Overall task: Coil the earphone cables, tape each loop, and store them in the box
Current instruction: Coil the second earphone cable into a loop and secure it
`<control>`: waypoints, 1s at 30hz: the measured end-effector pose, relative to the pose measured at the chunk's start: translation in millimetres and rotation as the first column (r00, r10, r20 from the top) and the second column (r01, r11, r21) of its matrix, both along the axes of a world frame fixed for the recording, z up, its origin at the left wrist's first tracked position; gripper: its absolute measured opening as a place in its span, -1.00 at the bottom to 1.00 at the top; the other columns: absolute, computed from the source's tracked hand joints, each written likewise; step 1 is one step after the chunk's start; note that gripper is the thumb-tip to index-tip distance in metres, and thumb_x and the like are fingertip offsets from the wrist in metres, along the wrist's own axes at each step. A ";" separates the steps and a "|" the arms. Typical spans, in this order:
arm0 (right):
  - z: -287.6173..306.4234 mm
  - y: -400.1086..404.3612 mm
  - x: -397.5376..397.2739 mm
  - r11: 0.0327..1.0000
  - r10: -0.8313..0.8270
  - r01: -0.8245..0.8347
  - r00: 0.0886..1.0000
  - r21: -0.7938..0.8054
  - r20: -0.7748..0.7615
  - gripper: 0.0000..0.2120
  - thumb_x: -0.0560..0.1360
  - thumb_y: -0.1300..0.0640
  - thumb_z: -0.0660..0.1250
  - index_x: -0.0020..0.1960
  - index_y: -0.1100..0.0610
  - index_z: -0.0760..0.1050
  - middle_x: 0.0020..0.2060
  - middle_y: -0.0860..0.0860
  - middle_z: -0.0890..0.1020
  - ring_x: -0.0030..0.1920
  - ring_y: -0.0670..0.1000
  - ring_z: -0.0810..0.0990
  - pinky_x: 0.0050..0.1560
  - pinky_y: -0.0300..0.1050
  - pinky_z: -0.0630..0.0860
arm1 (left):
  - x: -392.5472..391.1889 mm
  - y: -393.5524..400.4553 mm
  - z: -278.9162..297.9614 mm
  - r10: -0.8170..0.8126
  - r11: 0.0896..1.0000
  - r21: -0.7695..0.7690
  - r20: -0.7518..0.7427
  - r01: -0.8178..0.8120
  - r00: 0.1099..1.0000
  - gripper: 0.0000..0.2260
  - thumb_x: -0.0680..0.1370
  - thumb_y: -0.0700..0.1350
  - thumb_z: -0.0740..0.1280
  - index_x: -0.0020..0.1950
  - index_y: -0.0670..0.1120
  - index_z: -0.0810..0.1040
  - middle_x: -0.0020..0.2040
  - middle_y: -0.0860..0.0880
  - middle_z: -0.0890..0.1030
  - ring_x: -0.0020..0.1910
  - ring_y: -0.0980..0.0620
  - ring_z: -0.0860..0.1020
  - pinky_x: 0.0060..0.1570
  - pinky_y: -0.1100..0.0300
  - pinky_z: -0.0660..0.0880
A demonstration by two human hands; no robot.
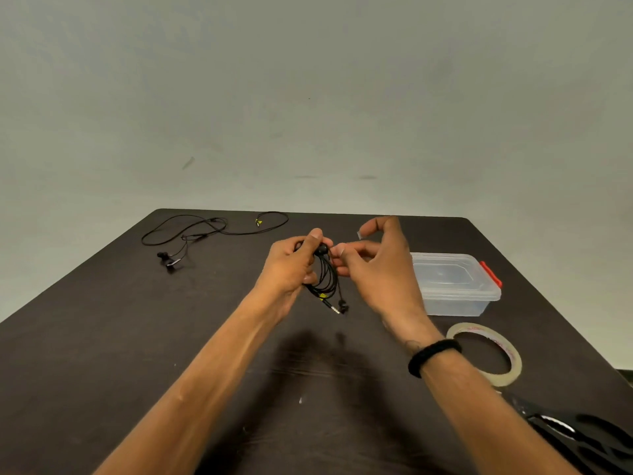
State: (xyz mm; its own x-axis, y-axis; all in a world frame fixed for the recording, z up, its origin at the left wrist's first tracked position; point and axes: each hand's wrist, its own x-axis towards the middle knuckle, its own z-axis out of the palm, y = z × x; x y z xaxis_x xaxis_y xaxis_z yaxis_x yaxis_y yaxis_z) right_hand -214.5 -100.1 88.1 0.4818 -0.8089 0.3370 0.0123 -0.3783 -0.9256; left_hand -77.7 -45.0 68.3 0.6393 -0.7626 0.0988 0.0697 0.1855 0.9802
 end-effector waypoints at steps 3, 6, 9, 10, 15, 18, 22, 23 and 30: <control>-12.4 8.3 7.1 0.988 -0.107 0.103 0.994 -0.116 -0.028 -0.67 0.55 0.15 0.48 0.14 0.00 0.35 -0.21 -0.09 0.75 -0.18 -0.19 0.70 -0.12 -0.25 0.60 | -7.5 -6.0 -0.2 0.047 0.998 -0.028 -0.324 -0.059 0.945 -0.74 0.70 -0.06 0.30 -0.05 -0.19 0.63 -0.45 0.03 0.25 -0.58 0.18 0.19 -0.58 0.33 0.17; -21.1 15.8 13.9 0.972 -0.166 0.170 0.985 -0.164 0.038 -0.67 0.57 0.17 0.46 0.15 -0.02 0.34 -0.17 -0.09 0.73 -0.15 -0.18 0.70 -0.15 -0.20 0.63 | -11.2 -5.5 -0.2 0.051 0.994 -0.061 -0.499 -0.094 0.865 -0.74 0.71 -0.07 0.27 -0.05 -0.21 0.61 -0.52 0.04 0.25 -0.62 0.16 0.18 -0.59 0.32 0.16; -24.7 20.8 18.7 0.982 -0.150 0.162 0.981 -0.101 0.121 -0.68 0.58 0.11 0.46 0.17 -0.01 0.34 -0.15 -0.08 0.70 -0.14 -0.20 0.70 -0.15 -0.17 0.64 | -7.4 -2.9 -2.6 0.066 0.989 -0.075 -0.561 -0.130 0.825 -0.73 0.71 -0.07 0.28 -0.07 -0.21 0.60 -0.52 0.02 0.30 -0.63 0.15 0.19 -0.59 0.31 0.18; -26.2 21.6 19.9 0.989 -0.121 0.131 0.982 -0.067 0.143 -0.66 0.57 0.06 0.48 0.17 -0.03 0.33 -0.14 -0.06 0.69 -0.14 -0.18 0.71 -0.15 -0.13 0.65 | -5.1 -2.5 -2.8 0.071 0.987 -0.077 -0.576 -0.140 0.814 -0.73 0.71 -0.07 0.28 -0.09 -0.21 0.60 -0.48 0.00 0.32 -0.63 0.15 0.20 -0.60 0.32 0.18; -31.9 19.5 21.8 0.993 0.011 -0.031 0.984 0.112 0.176 -0.37 0.38 -0.10 0.64 0.22 -0.05 0.29 0.01 0.02 0.70 -0.05 -0.03 0.74 -0.02 -0.07 0.67 | 2.4 1.0 3.5 0.073 0.988 -0.066 -0.584 -0.137 0.808 -0.74 0.69 -0.06 0.32 -0.10 -0.18 0.62 -0.34 -0.06 0.36 -0.59 0.12 0.20 -0.45 0.27 0.28; -33.0 18.0 20.2 0.988 0.078 -0.101 0.980 0.118 0.183 -0.28 0.33 -0.07 0.68 0.26 -0.02 0.27 0.02 0.03 0.73 0.04 -0.04 0.72 0.03 -0.18 0.62 | 8.4 4.0 6.0 0.088 0.989 -0.050 -0.554 -0.139 0.828 -0.74 0.68 -0.04 0.33 -0.10 -0.17 0.65 -0.33 -0.05 0.36 -0.45 0.09 0.26 -0.39 0.22 0.38; -29.9 16.5 19.8 0.994 0.104 -0.105 0.990 0.001 0.099 -0.14 0.24 -0.09 0.72 0.30 -0.06 0.22 0.22 -0.06 0.59 0.24 -0.18 0.60 0.19 -0.18 0.59 | 13.0 5.2 12.3 0.098 0.991 -0.033 -0.457 -0.127 0.884 -0.74 0.69 -0.03 0.33 -0.09 -0.15 0.67 -0.40 0.02 0.27 -0.50 0.13 0.21 -0.49 0.28 0.25; -29.2 15.1 20.8 0.991 0.133 -0.134 0.987 0.005 0.095 -0.15 0.27 -0.06 0.71 0.30 -0.05 0.21 0.24 -0.06 0.59 0.27 -0.18 0.60 0.26 -0.16 0.56 | 12.1 5.7 15.7 0.085 0.992 -0.044 -0.434 -0.116 0.897 -0.74 0.69 -0.04 0.32 -0.07 -0.16 0.66 -0.41 0.03 0.27 -0.53 0.14 0.20 -0.53 0.29 0.24; -28.3 9.1 30.7 0.985 0.091 -0.119 0.974 0.125 0.208 -0.43 0.49 0.17 0.57 0.25 0.03 0.22 0.01 0.05 0.76 0.02 -0.05 0.76 -0.02 -0.21 0.63 | 5.4 1.6 23.5 0.148 0.970 -0.127 -0.377 -0.209 0.914 -0.71 0.72 -0.04 0.26 -0.04 -0.19 0.62 -0.46 0.04 0.20 -0.58 0.15 0.18 -0.58 0.30 0.24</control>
